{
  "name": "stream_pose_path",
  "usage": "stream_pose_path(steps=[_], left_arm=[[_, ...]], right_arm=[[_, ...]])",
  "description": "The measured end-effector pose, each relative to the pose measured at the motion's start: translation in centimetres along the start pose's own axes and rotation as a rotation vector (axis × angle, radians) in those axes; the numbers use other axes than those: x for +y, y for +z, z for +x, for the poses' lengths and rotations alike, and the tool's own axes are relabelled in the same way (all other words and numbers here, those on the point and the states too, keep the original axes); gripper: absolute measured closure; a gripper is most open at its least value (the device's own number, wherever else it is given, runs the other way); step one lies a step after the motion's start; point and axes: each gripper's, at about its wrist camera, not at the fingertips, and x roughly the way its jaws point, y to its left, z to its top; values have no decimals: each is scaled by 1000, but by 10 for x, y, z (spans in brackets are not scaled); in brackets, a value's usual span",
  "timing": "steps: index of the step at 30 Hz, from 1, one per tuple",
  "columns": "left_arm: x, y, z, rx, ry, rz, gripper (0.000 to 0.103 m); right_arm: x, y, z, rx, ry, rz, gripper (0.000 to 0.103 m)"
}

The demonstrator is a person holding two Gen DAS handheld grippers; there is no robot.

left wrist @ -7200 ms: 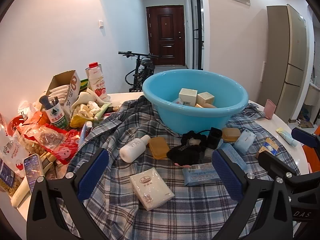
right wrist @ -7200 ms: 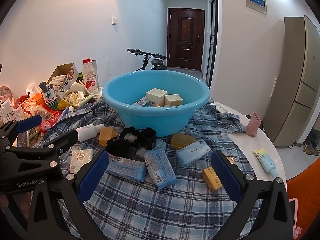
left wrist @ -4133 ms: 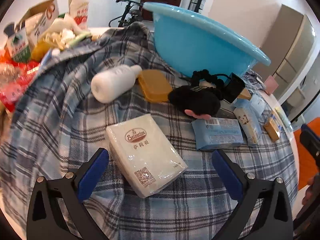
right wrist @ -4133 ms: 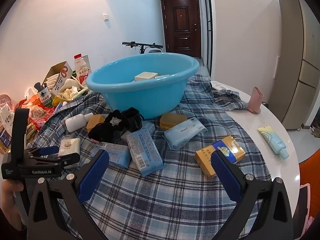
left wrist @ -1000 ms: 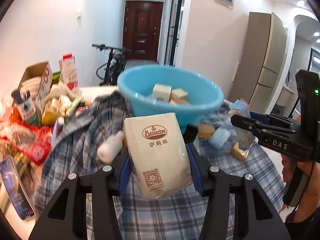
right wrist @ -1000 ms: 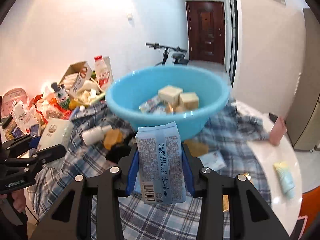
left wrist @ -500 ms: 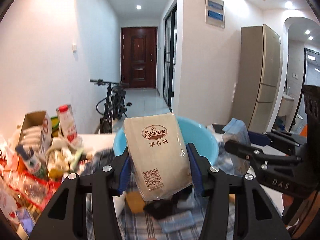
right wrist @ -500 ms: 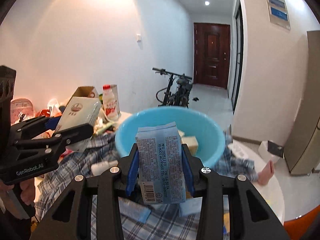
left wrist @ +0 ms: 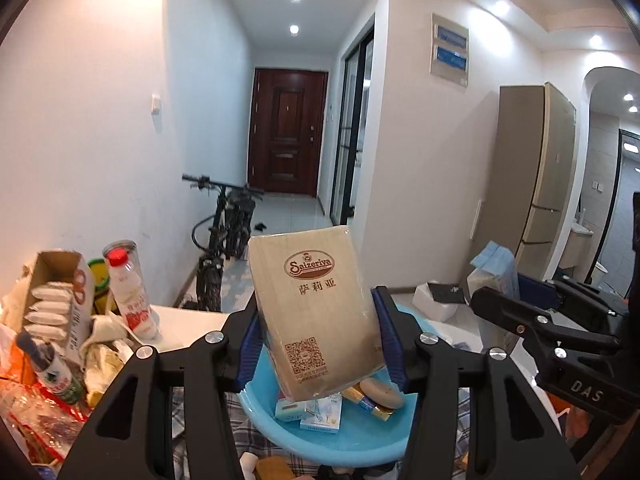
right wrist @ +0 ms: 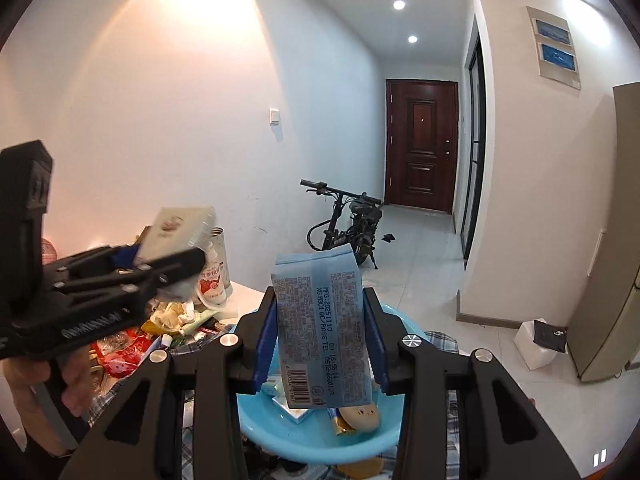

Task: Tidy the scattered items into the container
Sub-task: 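Carry the tissue pack and soap box over the light-blue basin with both grippers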

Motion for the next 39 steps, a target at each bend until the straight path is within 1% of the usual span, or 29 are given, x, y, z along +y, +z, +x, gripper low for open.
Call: stream_pose_path(steps=[8, 10, 13, 18, 27, 39], left_arm=[[-5, -24, 62, 118, -19, 9, 53], [-8, -27, 70, 129, -23, 17, 54], [-12, -30, 75, 139, -9, 18, 54], [-11, -31, 80, 161, -7, 26, 54], [-14, -32, 83, 159, 7, 50, 53], [-13, -35, 87, 160, 17, 53, 53]], right_arm=[[-9, -26, 68, 91, 19, 32, 61], [-13, -30, 82, 112, 23, 38, 61], [-17, -33, 93, 125, 21, 39, 61], [-26, -40, 92, 138, 18, 56, 61], [-31, -39, 85, 129, 12, 58, 61], [-39, -40, 84, 132, 7, 66, 61]])
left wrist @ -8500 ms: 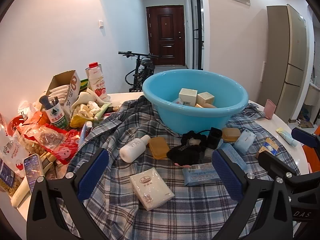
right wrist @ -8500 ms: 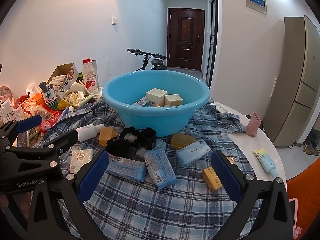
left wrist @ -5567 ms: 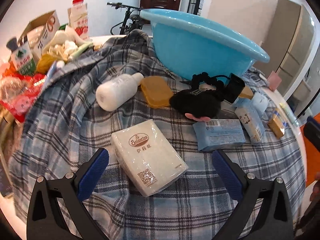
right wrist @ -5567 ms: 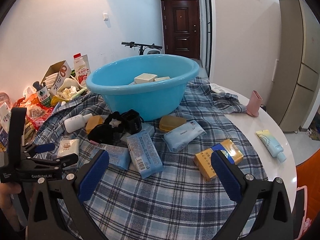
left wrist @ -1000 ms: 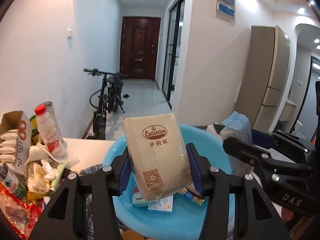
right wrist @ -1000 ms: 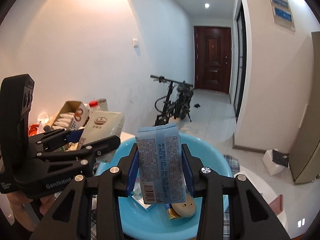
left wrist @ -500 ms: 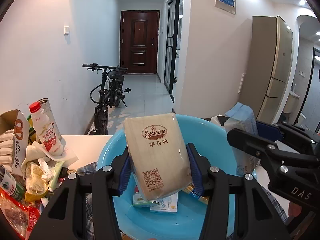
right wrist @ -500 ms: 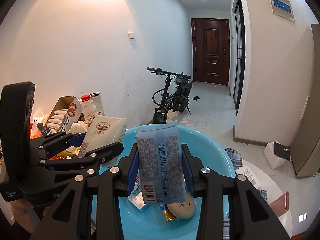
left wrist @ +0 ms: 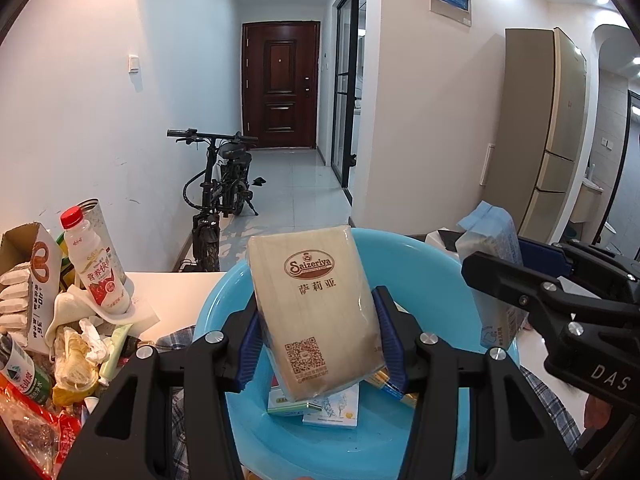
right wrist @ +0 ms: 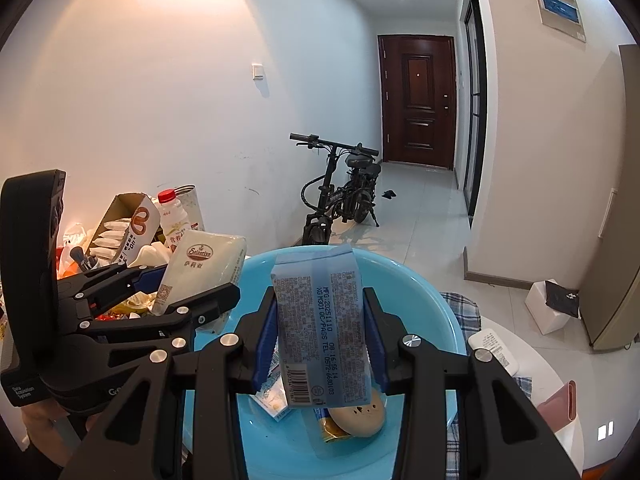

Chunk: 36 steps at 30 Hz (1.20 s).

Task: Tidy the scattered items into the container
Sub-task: 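Carry the tissue pack and soap box over the light-blue basin with both grippers, then open the left gripper to drop the tissue pack into the basin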

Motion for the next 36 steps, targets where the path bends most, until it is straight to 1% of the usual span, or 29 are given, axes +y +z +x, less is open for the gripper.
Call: stream_pose_path(steps=[6, 7, 8, 9, 10, 11, 13, 14, 16, 22, 36], left_arm=[[1, 0, 0, 2, 11, -4, 53], [2, 1, 1, 4, 14, -5, 52], [3, 0, 3, 10, 18, -5, 48], [3, 0, 5, 21, 33, -4, 40], [2, 0, 7, 27, 53, 3, 18], [1, 0, 7, 20, 69, 15, 0], [-3, -1, 6, -9, 128, 52, 1], [-6, -2, 7, -8, 161, 71, 1], [-6, -2, 7, -10, 189, 87, 1], [6, 1, 5, -7, 158, 34, 1], [13, 1, 0, -14, 155, 7, 1]], right_arm=[[-2, 0, -2, -6, -9, 2, 61], [-2, 0, -2, -7, -10, 2, 61], [-2, 0, -2, -7, -10, 3, 61], [-1, 0, -2, -7, -10, 2, 61], [-2, -1, -2, -8, -10, 2, 61], [-2, -1, -2, -7, -10, 3, 61], [-2, -1, -2, -6, -10, 2, 61], [-2, -1, -2, -6, -11, 2, 61], [-1, -1, -2, -5, -12, 0, 61], [2, 0, -2, -6, -11, -2, 61], [11, 3, -1, 2, -3, -18, 61]])
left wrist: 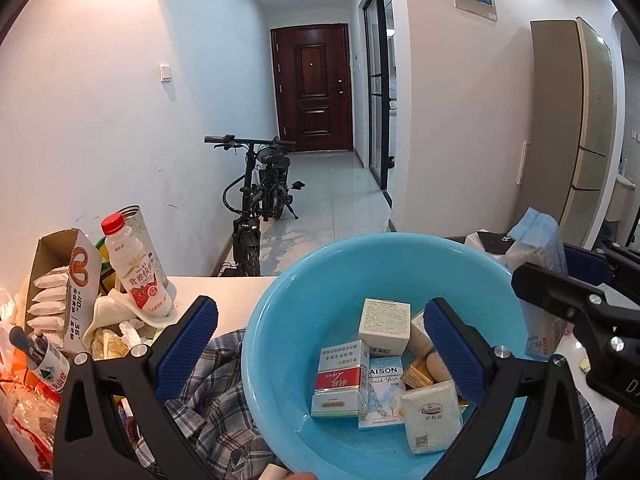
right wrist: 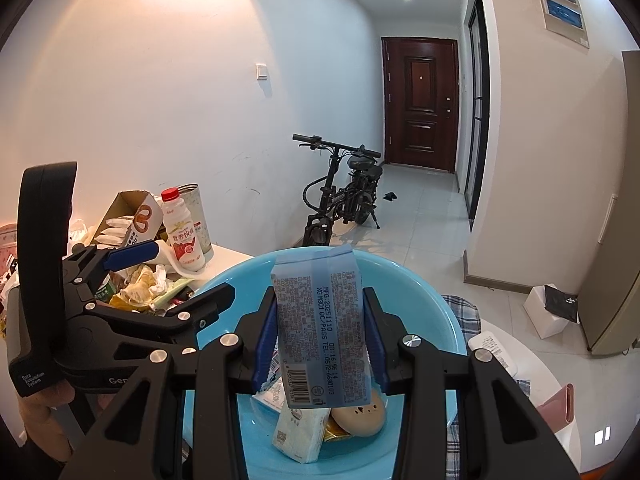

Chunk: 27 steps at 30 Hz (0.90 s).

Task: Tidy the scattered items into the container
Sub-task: 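Open the left gripper to drop the tissue pack into the basin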

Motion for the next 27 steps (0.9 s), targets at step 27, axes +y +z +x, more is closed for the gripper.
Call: stream_pose_path(steps=[27], left_arm=[[2, 3, -4, 5, -20, -23, 1]], right_arm=[[0, -1, -5, -7, 7, -4, 61]])
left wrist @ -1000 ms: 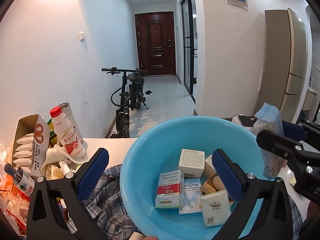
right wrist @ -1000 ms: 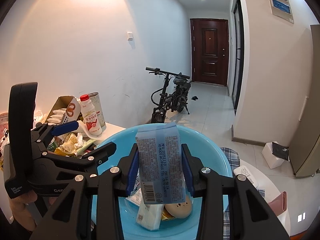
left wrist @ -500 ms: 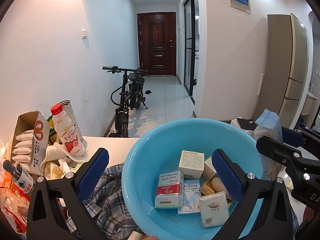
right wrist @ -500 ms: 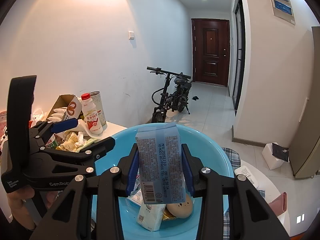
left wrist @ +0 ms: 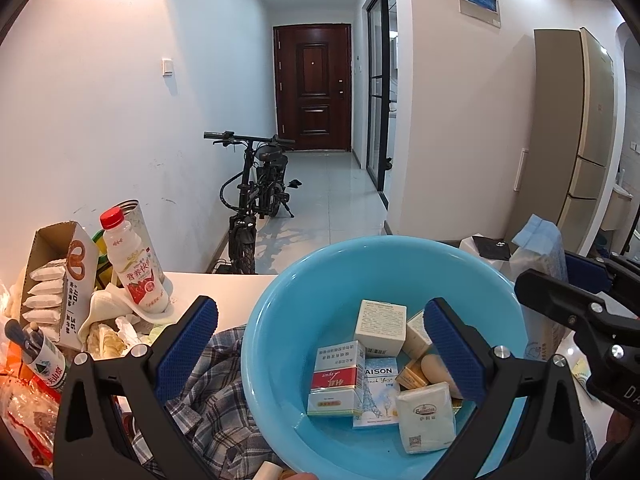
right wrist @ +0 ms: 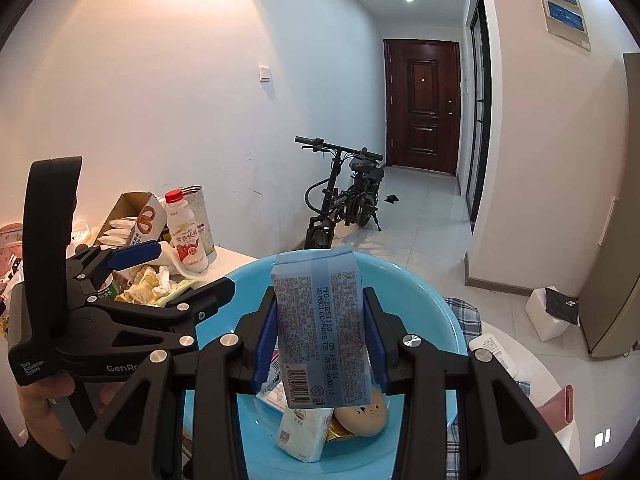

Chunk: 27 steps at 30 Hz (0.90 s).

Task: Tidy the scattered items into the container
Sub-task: 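Open the left gripper to drop the tissue pack into the basin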

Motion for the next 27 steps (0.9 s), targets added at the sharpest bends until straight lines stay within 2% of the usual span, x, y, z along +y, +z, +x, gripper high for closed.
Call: stream_pose_path(steps=[27], left_arm=[[-1, 3, -4, -8, 1, 2, 1]], right_arm=[[-4, 0, 0, 5, -13, -2, 61]])
